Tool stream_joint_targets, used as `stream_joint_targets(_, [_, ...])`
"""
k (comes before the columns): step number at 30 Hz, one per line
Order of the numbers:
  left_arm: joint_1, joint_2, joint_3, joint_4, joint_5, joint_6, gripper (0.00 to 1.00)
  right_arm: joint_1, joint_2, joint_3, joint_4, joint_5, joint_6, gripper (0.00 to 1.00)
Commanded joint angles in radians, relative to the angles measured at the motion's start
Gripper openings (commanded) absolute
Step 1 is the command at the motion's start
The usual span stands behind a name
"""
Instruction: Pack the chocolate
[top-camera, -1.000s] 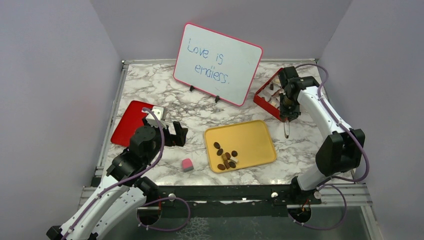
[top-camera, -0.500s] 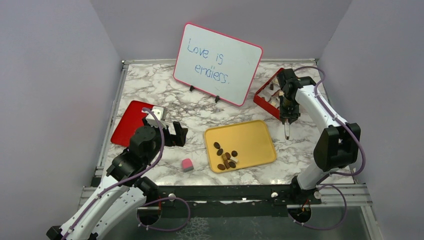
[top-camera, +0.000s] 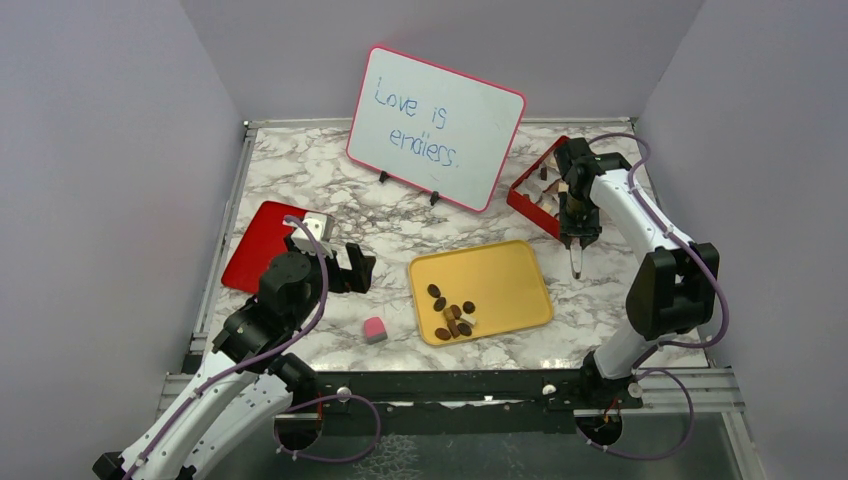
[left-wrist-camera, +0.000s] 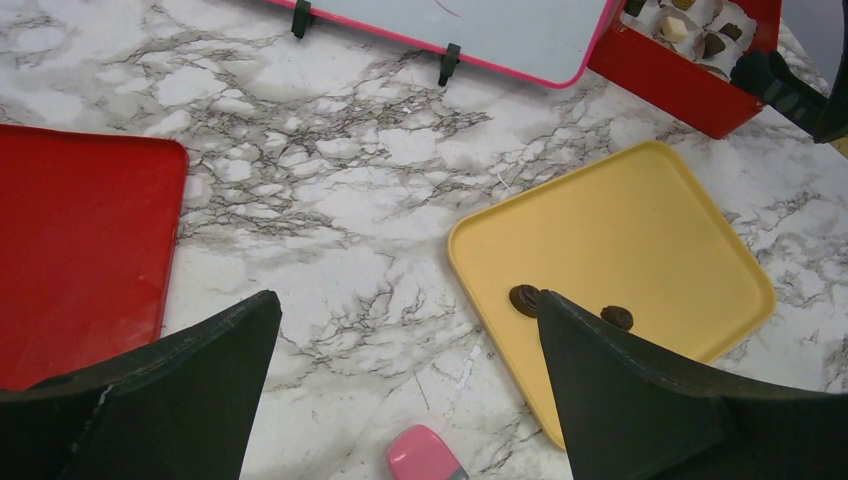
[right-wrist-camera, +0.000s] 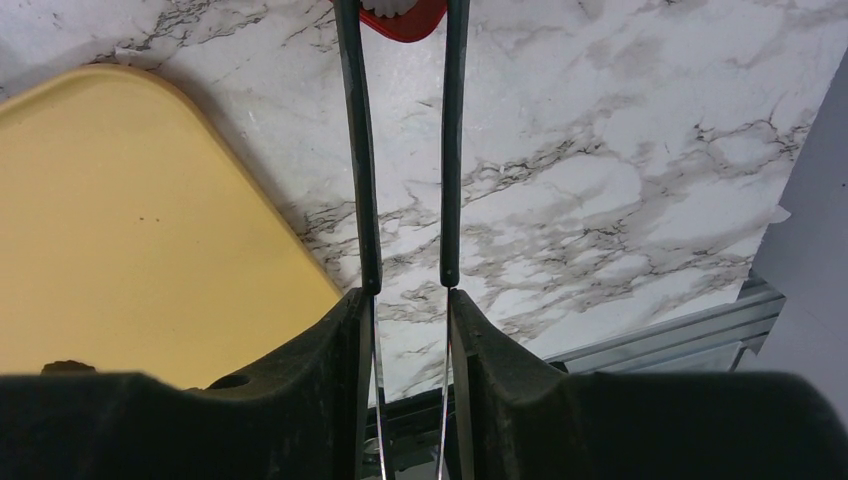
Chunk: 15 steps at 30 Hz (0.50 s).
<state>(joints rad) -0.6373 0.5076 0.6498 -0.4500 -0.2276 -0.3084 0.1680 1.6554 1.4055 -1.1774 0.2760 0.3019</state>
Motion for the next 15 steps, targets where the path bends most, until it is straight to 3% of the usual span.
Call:
stream_joint_targets(1, [-0.002,-0.012,-0.009,0.034,0.018,0.012,0.99,-0.005,-0.001,0.016,-0.023,0.035,-0.004,0.37])
stream_joint_targets(15, [-0.002,-0.016,-0.009,0.034,0.013,0.012,0.99,-0.005,-0.045,0.057,-0.055,0.040,-0.004,0.37])
